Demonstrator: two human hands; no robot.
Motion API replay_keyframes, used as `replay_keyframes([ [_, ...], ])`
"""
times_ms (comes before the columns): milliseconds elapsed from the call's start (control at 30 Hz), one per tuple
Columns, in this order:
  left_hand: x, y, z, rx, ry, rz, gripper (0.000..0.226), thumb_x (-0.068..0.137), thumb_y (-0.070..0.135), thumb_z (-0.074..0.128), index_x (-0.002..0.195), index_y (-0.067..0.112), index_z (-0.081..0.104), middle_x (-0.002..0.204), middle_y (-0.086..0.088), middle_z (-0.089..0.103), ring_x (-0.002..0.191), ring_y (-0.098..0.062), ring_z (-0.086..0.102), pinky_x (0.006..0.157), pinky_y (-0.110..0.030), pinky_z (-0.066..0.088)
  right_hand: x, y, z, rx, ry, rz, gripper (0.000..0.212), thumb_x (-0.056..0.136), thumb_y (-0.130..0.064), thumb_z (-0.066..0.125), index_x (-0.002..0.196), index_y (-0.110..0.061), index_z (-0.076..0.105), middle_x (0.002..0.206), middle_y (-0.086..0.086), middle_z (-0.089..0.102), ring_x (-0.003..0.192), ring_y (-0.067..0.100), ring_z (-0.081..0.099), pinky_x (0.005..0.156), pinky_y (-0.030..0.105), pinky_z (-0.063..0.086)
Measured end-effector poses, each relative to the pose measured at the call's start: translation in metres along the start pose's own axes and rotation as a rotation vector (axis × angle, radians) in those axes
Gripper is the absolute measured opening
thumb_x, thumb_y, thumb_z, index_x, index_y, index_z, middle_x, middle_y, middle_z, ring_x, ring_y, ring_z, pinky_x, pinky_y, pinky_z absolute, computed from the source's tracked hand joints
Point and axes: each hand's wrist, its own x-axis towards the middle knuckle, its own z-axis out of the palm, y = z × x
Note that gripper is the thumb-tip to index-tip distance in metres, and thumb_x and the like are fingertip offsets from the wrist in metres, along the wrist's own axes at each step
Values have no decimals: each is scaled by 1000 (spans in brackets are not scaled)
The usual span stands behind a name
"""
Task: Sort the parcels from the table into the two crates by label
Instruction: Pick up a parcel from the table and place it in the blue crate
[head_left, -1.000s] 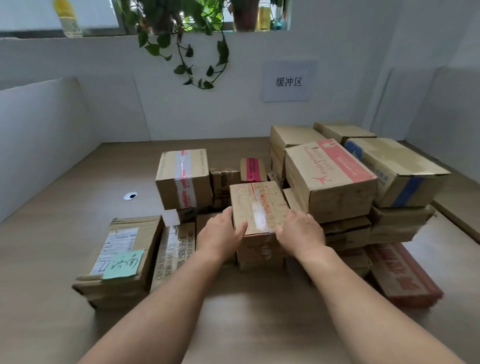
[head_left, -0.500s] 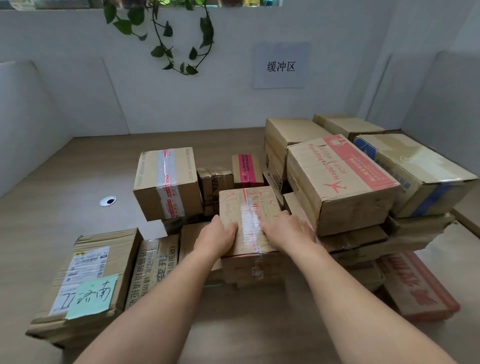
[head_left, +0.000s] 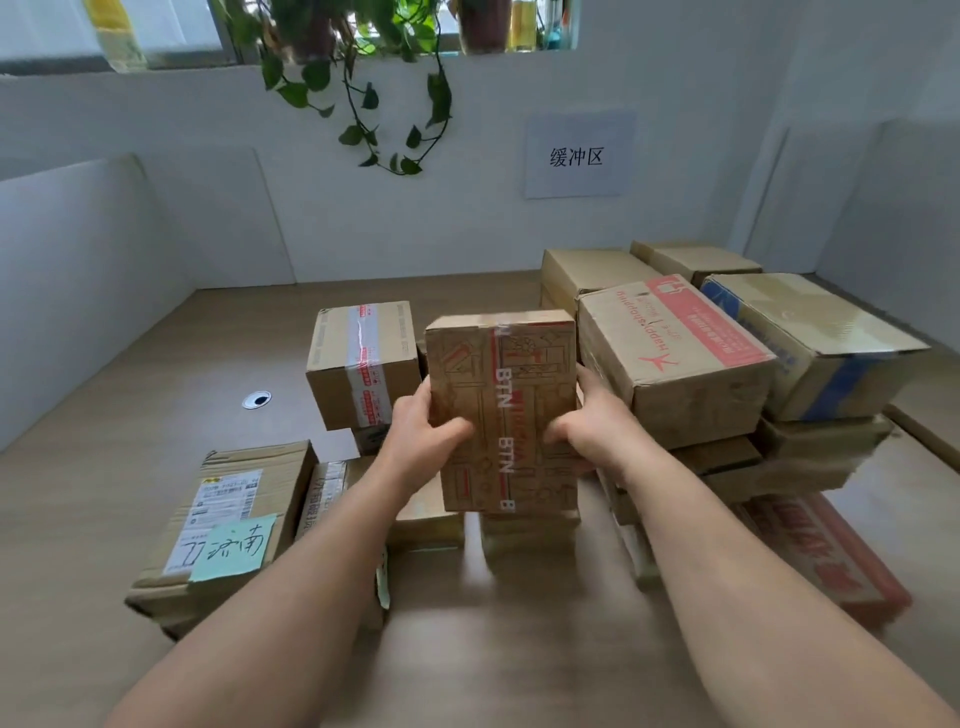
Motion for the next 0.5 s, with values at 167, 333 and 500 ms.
replay_keyframes([
  [167,-35,9,-11,-386,30,-117,52,89,57,46,126,21,50,116,-7,60,112,-24,57,88,-47,52,-32,-1,-22,466,-146,45,43,95,-12,41,134,-25,53,97,7,68,81,27,65,72,38,52],
  [333,-62,3,-19,-531,44,-219,91,73,85,37,110,4,59,95,-10,69,86,-22,68,73,-45,56,-50,8,-34,677,-228,173,56,95,-55,39,116,-8,59,99,16,67,85,29,66,85,50,51],
  [500,-80,9,-13,-505,102,-247,46,94,54,43,119,18,59,93,-1,69,86,-12,64,67,-35,54,-61,14,-13,640,-324,172,48,87,-48,57,123,-16,63,102,10,68,96,24,62,71,36,53],
])
